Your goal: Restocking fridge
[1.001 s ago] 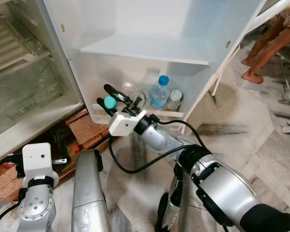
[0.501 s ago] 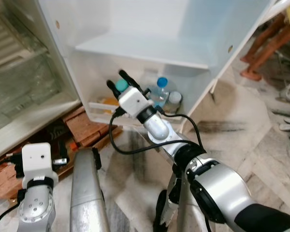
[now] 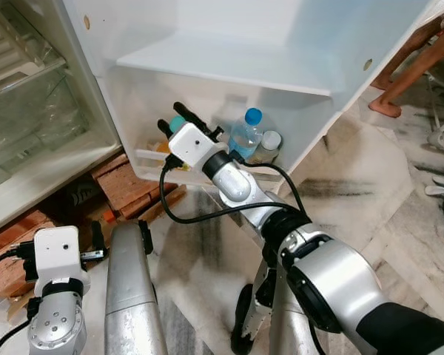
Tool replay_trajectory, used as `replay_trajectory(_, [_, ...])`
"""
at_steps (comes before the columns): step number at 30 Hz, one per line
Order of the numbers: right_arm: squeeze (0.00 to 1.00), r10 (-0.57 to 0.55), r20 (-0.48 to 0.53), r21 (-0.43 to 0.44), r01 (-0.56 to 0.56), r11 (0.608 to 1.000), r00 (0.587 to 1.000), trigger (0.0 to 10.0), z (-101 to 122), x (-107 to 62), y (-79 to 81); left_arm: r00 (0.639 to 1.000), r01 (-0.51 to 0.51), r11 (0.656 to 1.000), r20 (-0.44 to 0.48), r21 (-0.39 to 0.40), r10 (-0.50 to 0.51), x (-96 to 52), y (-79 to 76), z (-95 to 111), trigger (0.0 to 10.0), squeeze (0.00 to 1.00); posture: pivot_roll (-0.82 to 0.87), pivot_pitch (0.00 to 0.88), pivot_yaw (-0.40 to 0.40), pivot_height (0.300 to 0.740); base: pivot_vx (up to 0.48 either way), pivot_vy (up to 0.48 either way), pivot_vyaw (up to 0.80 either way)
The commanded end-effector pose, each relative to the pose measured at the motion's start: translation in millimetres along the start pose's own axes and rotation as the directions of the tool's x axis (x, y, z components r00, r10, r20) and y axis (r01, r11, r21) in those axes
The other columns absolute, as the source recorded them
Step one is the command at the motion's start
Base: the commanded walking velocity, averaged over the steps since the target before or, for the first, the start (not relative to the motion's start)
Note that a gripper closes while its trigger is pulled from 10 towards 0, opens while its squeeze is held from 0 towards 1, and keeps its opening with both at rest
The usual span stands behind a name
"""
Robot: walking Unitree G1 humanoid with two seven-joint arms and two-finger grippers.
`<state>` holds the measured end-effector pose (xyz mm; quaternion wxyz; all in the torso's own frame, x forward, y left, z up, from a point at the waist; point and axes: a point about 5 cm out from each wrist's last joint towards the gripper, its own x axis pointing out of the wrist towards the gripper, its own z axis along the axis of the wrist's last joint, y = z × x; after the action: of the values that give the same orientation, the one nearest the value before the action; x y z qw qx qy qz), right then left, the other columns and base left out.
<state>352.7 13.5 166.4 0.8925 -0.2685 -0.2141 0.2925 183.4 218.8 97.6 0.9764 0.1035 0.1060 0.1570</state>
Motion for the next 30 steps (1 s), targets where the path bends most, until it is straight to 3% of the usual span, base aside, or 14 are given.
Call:
replay_trajectory(1, [0.0, 0.01, -0.245, -0.013, -0.014, 1.0, 0.97, 10.0, -41.9, -22.8, 1.6, 1.0, -0.001, 1.0, -0.022, 0.008, 0.001, -2.7, 0.0, -2.8, 10.0, 0.0, 0.32, 0.32, -0.148, 0.491, 0.0, 0.0, 0.0])
replay_trajectory(4, [0.03, -0.035, -0.33, -0.011, 0.033, 0.999, 0.943, 10.0, -53.1, -27.6, -8.6, 1.0, -0.006, 1.0, -0.027, 0.009, 0.006, -2.7, 0.7, -3.3, 10.0, 0.0, 0.32, 0.32, -0.148, 0.491, 0.0, 0.0, 0.0])
replay_trajectory(5, [0.32, -0.05, -0.34, -0.026, 0.044, 0.999, 0.939, 10.0, -54.4, -28.0, -11.3, 1.0, -0.007, 1.0, -0.029, 0.009, 0.007, -2.7, 0.8, -3.7, 10.0, 0.0, 0.32, 0.319, -0.148, 0.491, 0.0, 0.0, 0.0])
replay_trajectory(6, [1.0, -0.065, -0.348, -0.046, 0.052, 0.998, 0.935, 10.0, -55.4, -28.3, -14.2, 1.0, -0.007, 1.0, -0.031, 0.01, 0.008, -2.8, 0.9, -4.0, 10.0, 0.0, 0.32, 0.318, -0.148, 0.491, 0.0, 0.0, 0.0])
replay_trajectory(17, [1.0, -0.163, -0.367, -0.137, 0.12, 0.983, 0.916, 10.0, -59.1, -29.4, -38.3, 0.999, -0.012, 1.0, -0.033, 0.018, 0.013, 2.1, 2.0, -4.2, 10.0, 0.0, 0.32, 0.299, -0.141, 0.491, 0.0, 0.0, 0.0])
replay_trajectory(20, [1.0, -0.243, -0.31, -0.17, 0.198, 0.965, 0.919, 10.0, -52.2, -25.9, -58.4, 1.0, -0.012, 1.0, -0.027, 0.02, 0.012, 6.4, 2.0, -3.1, 10.0, 0.0, 0.32, 0.286, -0.135, 0.491, 0.0, 0.0, 0.0])
replay_trajectory(26, [1.0, -0.303, -0.284, -0.185, 0.258, 0.948, 0.91, 10.0, -49.8, -26.9, -80.5, 1.0, -0.009, 1.0, -0.01, 0.02, 0.009, 13.8, 1.4, 0.8, 10.0, 0.0, 0.31, 0.259, -0.123, 0.491, 0.0, 0.0, 0.0])
replay_trajectory(30, [1.0, -0.334, -0.273, -0.147, 0.304, 0.941, 0.902, 10.0, -50.6, -31.3, -92.3, 1.0, -0.009, 1.0, 0.0, 0.021, 0.009, 21.1, 1.4, 2.7, 10.0, 0.0, 0.3, 0.239, -0.117, 0.491, 0.0, 0.0, 0.0])
